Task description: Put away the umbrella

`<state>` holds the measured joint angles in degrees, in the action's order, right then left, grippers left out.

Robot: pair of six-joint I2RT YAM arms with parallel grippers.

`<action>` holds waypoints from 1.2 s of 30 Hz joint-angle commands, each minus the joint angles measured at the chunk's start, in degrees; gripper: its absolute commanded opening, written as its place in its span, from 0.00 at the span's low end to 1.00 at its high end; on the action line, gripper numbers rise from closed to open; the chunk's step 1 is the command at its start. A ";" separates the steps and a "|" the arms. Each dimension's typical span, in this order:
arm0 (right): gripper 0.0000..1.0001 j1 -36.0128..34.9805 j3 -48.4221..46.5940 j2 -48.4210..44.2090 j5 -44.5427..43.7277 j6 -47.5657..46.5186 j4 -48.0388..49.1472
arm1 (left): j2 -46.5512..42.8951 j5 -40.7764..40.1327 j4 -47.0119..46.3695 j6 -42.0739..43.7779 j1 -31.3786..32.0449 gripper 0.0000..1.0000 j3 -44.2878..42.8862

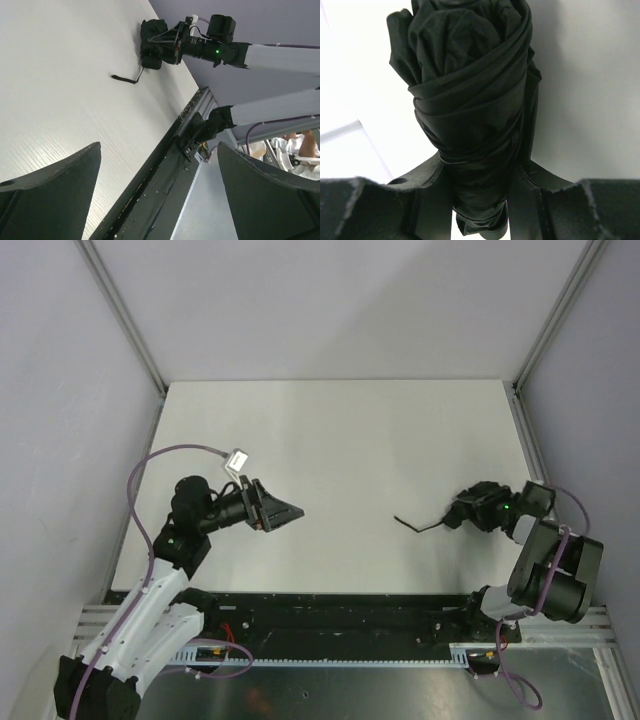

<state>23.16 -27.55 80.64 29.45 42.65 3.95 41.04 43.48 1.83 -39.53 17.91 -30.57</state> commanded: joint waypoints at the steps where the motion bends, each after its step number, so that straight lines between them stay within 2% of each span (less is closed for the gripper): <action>1: 0.33 10.22 0.36 -1.23 2.78 0.45 7.64 | -1.00 4.81 -4.65 -1.30 0.80 0.99 -0.57; 4: 0.38 15.17 0.42 -1.66 1.24 -0.76 7.66 | -1.36 5.73 -7.18 -3.09 1.70 0.99 0.32; 6: 0.44 17.45 0.40 -1.79 -0.44 -2.23 5.75 | -1.48 6.13 -8.41 -3.84 2.20 0.99 0.81; 9: 0.62 20.57 0.59 -2.47 -2.77 -4.19 1.86 | -1.81 6.67 -9.30 -4.10 2.54 0.99 0.90; 11: 0.70 23.13 1.39 -4.54 -4.19 -4.52 -0.85 | -2.03 6.91 -9.65 -4.14 2.98 0.99 0.63; 13: 0.78 25.50 1.78 -8.53 -6.99 -4.88 -5.04 | -2.15 7.02 -9.89 -4.30 3.55 0.99 0.43; 14: 0.89 26.84 1.84 -11.32 -8.68 -4.92 -7.70 | -2.21 7.17 -9.99 -4.36 3.80 0.99 0.34; 15: 0.94 27.81 1.82 -14.60 -10.41 -4.84 -10.09 | -2.20 7.29 -10.04 -4.30 4.11 0.99 0.29; 20: 0.99 26.37 -5.66 -29.06 -21.04 -7.09 -25.33 | -2.06 8.34 -10.19 -4.41 5.86 0.99 -0.31; 23: 0.99 19.05 -12.66 -34.91 -29.12 -8.93 -32.55 | -1.74 8.84 -10.18 -4.41 6.33 0.99 -1.25; 25: 0.99 10.27 -16.78 -37.33 -32.64 -10.14 -34.69 | -1.44 8.44 -10.18 -4.52 6.41 0.99 -2.22; 32: 0.99 -33.52 -25.38 -40.38 -44.35 -13.82 -36.18 | -1.72 4.09 -9.92 -4.99 5.86 0.99 -5.80; 36: 0.99 -52.07 -27.88 -40.74 -49.65 -15.08 -36.75 | -5.27 -1.84 -9.91 -3.99 5.71 0.99 -7.81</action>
<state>-16.78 -52.10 40.47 -11.09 30.44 -29.69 39.29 47.42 -6.28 -43.64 23.81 -34.37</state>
